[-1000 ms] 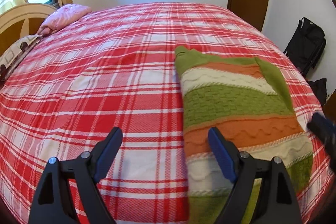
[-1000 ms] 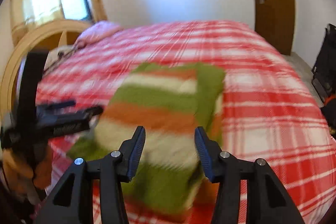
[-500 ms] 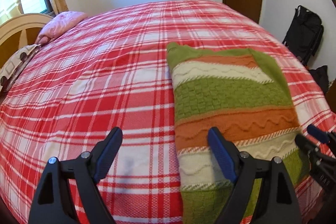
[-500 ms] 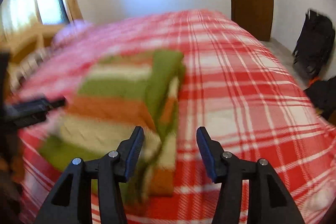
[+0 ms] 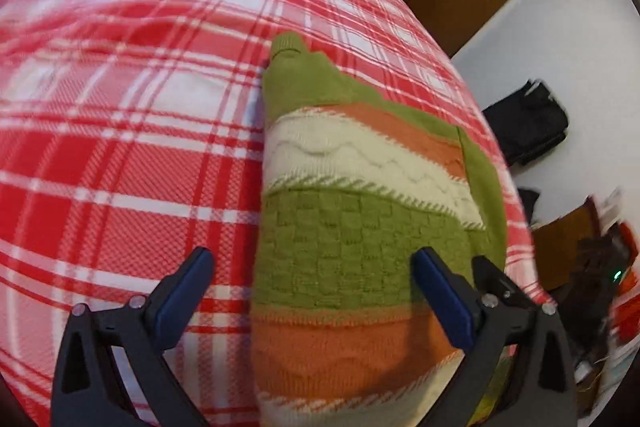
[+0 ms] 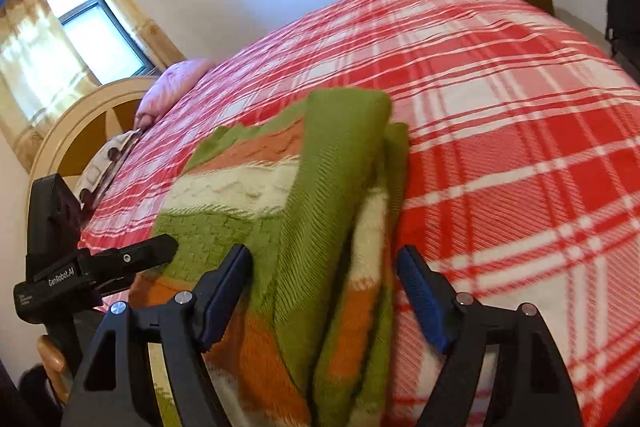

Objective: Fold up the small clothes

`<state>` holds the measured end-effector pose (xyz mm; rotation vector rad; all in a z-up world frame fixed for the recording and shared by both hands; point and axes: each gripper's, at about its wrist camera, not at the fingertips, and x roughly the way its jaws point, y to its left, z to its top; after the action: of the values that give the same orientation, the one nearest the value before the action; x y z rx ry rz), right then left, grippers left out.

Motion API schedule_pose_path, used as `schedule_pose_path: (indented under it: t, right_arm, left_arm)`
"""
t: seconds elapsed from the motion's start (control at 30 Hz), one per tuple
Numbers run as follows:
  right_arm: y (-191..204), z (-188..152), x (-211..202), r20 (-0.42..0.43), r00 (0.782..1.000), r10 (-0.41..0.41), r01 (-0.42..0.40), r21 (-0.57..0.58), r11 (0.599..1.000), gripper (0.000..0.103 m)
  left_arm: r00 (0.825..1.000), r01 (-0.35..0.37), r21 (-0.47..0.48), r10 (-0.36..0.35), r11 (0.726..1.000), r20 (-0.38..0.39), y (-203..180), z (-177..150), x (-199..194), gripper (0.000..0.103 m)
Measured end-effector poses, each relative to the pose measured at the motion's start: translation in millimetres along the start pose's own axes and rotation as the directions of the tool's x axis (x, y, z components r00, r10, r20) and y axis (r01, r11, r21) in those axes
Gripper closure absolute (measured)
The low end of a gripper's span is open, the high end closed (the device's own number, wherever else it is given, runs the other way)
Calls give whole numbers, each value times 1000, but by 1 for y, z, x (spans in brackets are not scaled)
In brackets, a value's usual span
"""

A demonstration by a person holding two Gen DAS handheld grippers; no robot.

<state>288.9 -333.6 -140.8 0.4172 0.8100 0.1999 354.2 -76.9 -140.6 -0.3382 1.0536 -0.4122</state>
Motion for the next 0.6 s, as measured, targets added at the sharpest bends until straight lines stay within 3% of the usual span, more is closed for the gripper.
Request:
schedule_pose_path:
  t: [0.03,0.1,0.13,0.17,0.2,0.37,0.47,0.6]
  right_arm:
    - [2,2,3,-6,1000,6,-6,-6,1000,27]
    - [6,5,8,-24,999,22,-23,-19,1000,41]
    - [7,6,10,-28,999,39,-40,-15,999,52]
    - [8,6,8,-28,998,61,-61,2,998,60]
    - [9,5,7,-25,998,64,-64,10,998,62]
    - [36,2,-20,40,999,9,-8,-42,999,68]
    - [55,2,-59,122,993,9,-1,-68,998,68]
    - [52,-1,-108,206,978,-32,46,-63,997,68]
  left_arm:
    - [1000,7,9,-7,1000,8,-1,0,1,2]
    - [1000,15,49,-16,999,14,-8,0,4,10]
    - [999,41,67,-42,997,12,-11,0,5,28]
    - [998,60,76,-61,995,4,-14,-1,8,33]
    - [999,46,80,-47,996,14,-17,-2,8,34]
    - [998,29,109,-35,994,53,-32,-6,-3,62]
    - [997,-6,137,-5,991,79,-46,-7,-15,65]
    - [995,28,198,-46,980,89,-67,-14,-31,65]
